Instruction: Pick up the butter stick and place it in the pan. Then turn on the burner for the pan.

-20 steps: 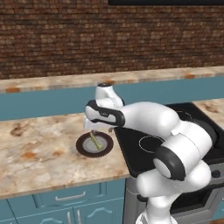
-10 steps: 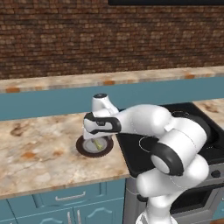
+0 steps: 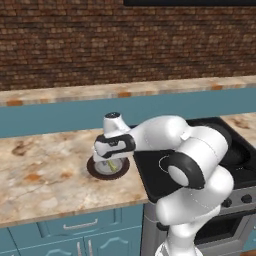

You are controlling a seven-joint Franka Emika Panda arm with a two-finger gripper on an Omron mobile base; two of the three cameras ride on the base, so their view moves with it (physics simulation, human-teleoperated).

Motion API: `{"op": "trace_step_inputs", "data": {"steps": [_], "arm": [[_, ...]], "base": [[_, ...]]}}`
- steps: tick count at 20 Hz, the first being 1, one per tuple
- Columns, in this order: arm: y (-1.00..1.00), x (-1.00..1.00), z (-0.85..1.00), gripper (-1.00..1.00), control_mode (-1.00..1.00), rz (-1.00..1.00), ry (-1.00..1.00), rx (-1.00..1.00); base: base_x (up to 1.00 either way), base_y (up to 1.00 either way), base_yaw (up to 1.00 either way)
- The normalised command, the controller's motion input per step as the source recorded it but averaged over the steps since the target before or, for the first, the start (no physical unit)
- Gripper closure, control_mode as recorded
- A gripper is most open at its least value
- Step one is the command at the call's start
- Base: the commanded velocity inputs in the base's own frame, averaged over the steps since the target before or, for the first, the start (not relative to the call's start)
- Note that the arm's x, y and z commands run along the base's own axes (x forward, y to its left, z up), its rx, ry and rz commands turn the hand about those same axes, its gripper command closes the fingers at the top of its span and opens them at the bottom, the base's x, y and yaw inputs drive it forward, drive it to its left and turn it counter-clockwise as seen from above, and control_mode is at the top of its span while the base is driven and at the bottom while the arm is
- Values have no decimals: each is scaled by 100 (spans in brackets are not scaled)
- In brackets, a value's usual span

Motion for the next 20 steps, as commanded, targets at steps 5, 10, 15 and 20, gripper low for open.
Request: {"op": "trace_step_inputs", "data": {"steps": [5,10,15,20], "arm": [[16,7,-21,-100,-100,-3,0,0],[19,2,-31,100,-100,-3,0,0],[1,-5,-11,100,-100,0,-1,2],[-23,-29,12,100,-100,0,-13,1]], "base": [[0,0,0],[0,0,0],[0,0,0],[0,0,0]]}}
